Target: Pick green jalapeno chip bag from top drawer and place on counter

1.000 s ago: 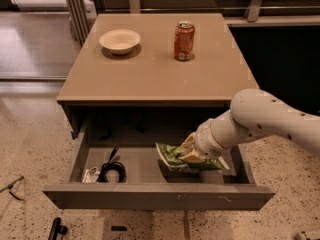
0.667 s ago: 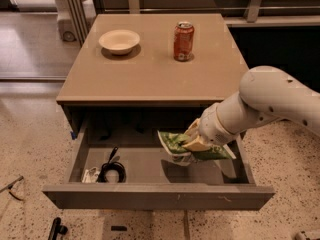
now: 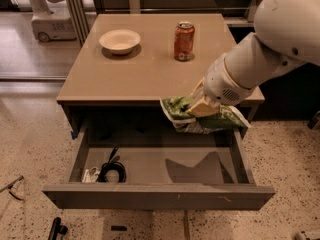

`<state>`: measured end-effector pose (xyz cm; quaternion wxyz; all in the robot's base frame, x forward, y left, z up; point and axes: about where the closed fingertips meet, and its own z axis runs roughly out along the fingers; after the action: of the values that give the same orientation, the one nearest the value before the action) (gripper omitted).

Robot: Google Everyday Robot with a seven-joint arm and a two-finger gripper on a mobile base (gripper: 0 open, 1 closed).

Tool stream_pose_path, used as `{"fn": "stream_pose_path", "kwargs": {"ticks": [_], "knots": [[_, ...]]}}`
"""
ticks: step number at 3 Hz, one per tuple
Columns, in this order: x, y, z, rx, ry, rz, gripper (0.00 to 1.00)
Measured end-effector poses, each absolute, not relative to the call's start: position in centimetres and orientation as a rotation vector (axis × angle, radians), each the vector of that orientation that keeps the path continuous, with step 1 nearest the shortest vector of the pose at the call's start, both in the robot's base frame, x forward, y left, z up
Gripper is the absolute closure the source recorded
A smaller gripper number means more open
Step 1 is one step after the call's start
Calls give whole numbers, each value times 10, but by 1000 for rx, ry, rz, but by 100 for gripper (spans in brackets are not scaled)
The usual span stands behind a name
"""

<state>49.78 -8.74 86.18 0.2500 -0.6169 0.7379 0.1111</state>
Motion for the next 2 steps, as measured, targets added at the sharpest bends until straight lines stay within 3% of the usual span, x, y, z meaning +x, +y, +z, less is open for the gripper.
{"fn": "stream_pose_path", "kwargs": {"ticks": [2], "knots": [[495, -82, 883, -1690, 2021, 293, 100]]}}
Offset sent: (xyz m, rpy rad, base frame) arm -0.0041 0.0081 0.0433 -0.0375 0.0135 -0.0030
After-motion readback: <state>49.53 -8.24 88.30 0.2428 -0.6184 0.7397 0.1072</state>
